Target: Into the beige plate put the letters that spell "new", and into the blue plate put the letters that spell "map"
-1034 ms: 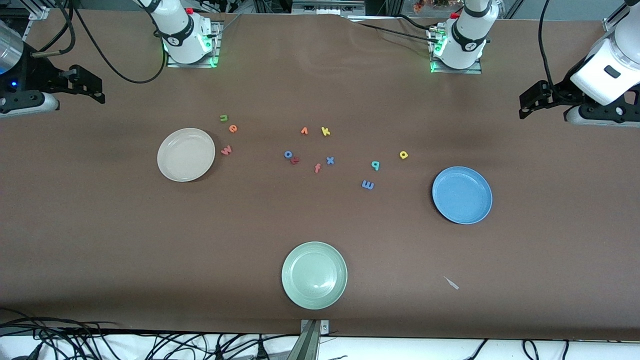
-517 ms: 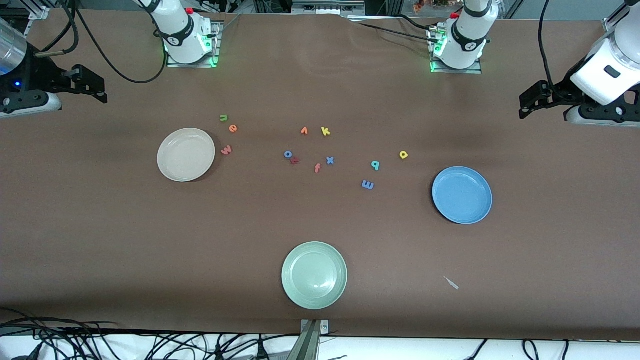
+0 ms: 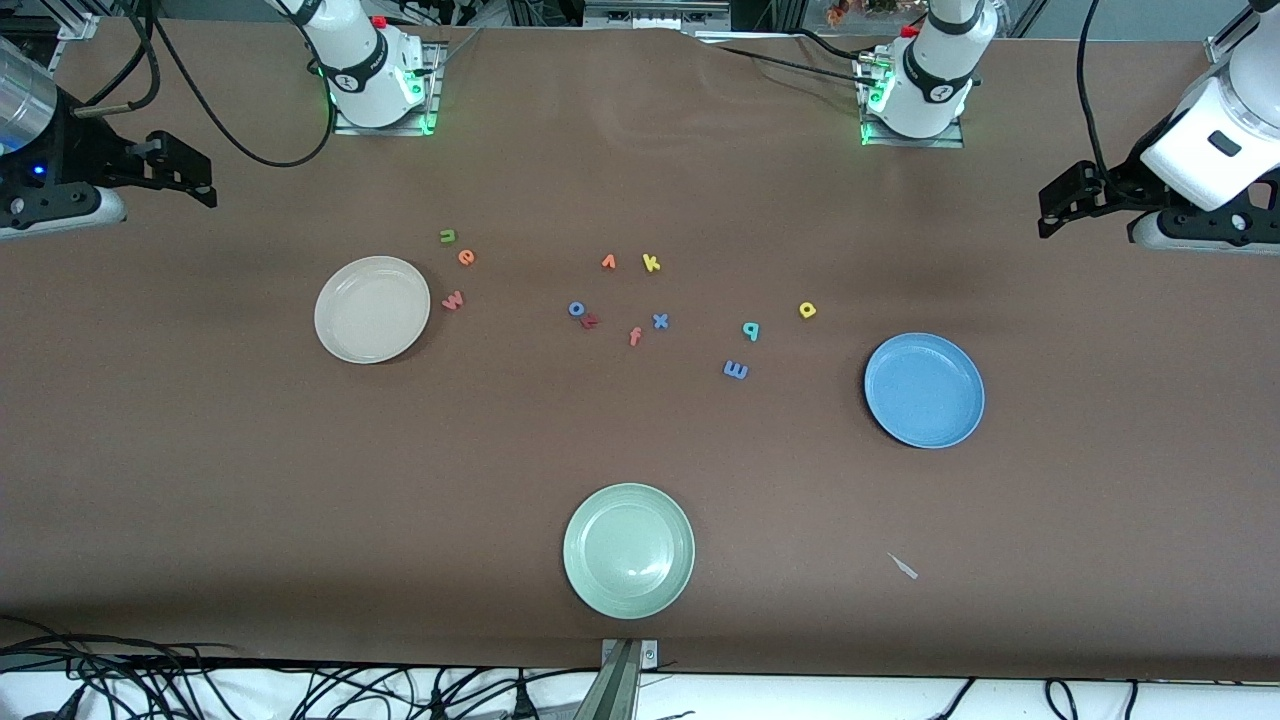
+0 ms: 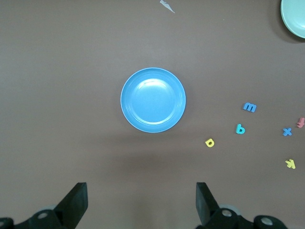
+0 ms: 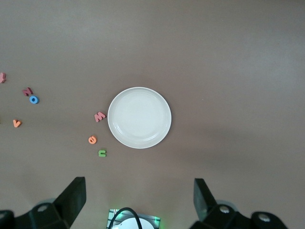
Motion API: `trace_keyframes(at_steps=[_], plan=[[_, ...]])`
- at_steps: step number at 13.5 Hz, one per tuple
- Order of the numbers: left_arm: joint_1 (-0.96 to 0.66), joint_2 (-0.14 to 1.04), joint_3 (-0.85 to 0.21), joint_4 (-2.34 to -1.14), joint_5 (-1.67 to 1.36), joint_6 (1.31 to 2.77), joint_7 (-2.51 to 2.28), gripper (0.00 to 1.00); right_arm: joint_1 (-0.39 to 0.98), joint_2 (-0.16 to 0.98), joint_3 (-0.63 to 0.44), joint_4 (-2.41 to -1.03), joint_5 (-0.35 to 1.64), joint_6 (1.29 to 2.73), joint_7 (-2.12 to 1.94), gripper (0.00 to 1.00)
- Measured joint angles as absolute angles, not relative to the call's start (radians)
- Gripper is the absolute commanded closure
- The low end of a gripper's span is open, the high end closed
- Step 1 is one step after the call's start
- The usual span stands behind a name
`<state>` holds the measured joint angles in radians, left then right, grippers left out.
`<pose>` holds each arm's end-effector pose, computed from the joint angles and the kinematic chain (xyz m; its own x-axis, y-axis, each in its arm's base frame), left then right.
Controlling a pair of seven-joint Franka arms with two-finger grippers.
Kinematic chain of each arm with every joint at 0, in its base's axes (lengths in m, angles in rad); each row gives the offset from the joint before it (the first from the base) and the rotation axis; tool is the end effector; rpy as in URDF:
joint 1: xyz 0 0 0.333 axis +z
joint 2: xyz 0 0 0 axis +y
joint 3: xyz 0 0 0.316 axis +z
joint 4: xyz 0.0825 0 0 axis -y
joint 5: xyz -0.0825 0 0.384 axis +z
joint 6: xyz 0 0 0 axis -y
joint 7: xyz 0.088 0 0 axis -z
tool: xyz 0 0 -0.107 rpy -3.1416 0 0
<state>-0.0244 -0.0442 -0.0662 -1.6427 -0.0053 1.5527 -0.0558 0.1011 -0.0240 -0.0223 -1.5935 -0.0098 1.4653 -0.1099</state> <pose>0.5353 -0.0500 0.6132 0.9983 -0.0346 -0.0459 -0.0346 -0.9994 -0.0002 0.5336 0.0408 0.6183 0.9770 0.1862 -0.1044 0.1870 -0.9824 -0.0022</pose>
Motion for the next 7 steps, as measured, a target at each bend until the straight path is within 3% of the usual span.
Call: trace_keyframes(at_steps=[7], plan=[[-0.024,-0.033,-0.066,-1.642,-0.005,1.553,-0.056,0.00,0.109,-0.014,-0.022,-1.596,-0.007,1.450,-0.107,0.00]])
